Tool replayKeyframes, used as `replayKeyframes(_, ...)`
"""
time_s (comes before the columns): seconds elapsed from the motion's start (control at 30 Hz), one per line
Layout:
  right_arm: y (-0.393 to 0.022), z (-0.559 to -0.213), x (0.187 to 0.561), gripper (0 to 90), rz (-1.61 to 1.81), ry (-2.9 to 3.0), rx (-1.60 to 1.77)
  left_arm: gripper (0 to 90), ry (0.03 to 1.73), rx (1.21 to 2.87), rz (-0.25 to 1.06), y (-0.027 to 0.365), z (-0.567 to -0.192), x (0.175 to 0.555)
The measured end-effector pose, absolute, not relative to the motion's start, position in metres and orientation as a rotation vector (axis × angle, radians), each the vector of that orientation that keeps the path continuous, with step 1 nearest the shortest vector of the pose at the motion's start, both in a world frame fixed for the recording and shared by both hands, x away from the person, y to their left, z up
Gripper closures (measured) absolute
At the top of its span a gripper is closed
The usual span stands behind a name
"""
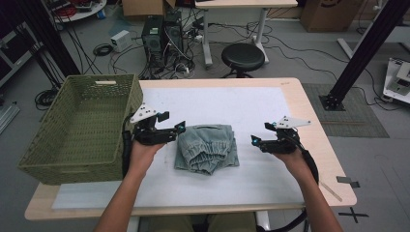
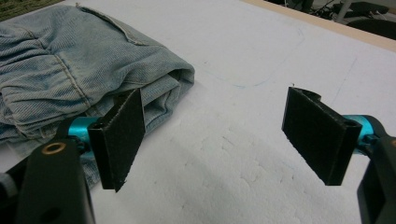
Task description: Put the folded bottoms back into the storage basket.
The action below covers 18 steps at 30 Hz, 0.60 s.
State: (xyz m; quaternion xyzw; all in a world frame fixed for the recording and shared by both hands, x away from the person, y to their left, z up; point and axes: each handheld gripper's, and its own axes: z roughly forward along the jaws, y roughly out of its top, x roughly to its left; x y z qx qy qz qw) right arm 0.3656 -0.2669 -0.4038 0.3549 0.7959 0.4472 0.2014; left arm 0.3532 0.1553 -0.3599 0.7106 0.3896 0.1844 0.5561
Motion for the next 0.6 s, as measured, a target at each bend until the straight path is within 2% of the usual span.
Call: replayKeyframes(0.6,-0.27,-0.405,0.361,22.0,1.247,2.221,0.992,23.4,1.072,1.742,0.367,0.142,-0.404,0.365)
